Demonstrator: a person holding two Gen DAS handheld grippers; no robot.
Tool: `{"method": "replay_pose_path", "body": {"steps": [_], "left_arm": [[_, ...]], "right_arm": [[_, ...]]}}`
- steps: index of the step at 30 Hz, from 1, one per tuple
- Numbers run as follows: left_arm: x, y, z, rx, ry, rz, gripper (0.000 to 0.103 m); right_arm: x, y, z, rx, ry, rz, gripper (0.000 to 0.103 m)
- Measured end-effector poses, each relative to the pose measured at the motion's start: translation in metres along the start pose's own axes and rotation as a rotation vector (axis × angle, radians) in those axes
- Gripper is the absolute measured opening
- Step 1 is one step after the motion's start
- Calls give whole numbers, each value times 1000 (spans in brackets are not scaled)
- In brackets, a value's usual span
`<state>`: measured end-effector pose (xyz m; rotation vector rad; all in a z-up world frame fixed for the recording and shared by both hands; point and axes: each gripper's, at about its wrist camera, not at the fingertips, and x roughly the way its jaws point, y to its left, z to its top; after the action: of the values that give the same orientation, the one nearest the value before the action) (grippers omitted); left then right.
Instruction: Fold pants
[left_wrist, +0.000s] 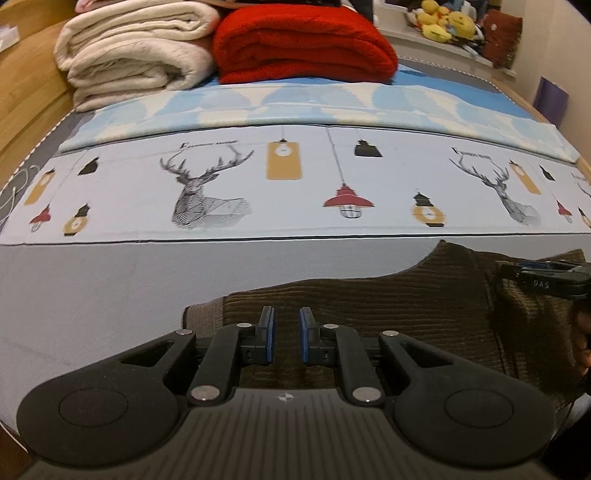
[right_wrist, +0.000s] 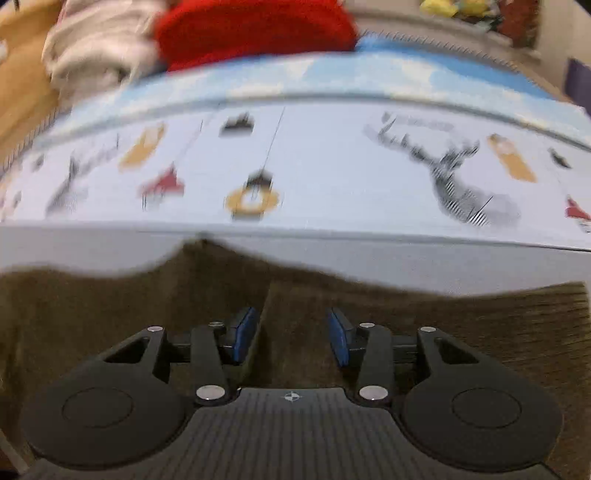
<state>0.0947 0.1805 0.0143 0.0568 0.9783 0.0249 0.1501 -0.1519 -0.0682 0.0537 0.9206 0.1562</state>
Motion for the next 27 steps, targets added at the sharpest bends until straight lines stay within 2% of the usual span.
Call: {"method": "replay_pose_path", "body": {"steps": [2, 5, 12, 15, 18, 21, 24, 27], "left_arm": [[-2, 5, 0, -14, 0, -1, 15], [-5, 7, -3, -34, 3, -10, 15], [-11, 5, -11, -49, -4, -1, 21], [-18, -1, -15, -52, -12, -2, 21], [-24, -11, -20, -37, -23, 5, 21], [-28, -24, -25, -9, -24, 18, 21], [-31, -34, -29, 13, -32, 40, 21], [-36, -39, -32, 1, -31, 58, 21]], "right_arm": [[22, -3, -6, -39, 81, -11, 45], [6, -14, 2, 20, 64, 13, 45], [-119, -44, 10, 53, -201, 81, 47], [-163, -63, -2, 89, -295, 95, 48], [-187, -83, -27, 142, -374, 79, 52], [-203, -95, -40, 218, -401, 85, 53], [-208, -98, -49, 161, -413, 36, 53], [-213, -104, -53, 118, -418, 29, 53]]}}
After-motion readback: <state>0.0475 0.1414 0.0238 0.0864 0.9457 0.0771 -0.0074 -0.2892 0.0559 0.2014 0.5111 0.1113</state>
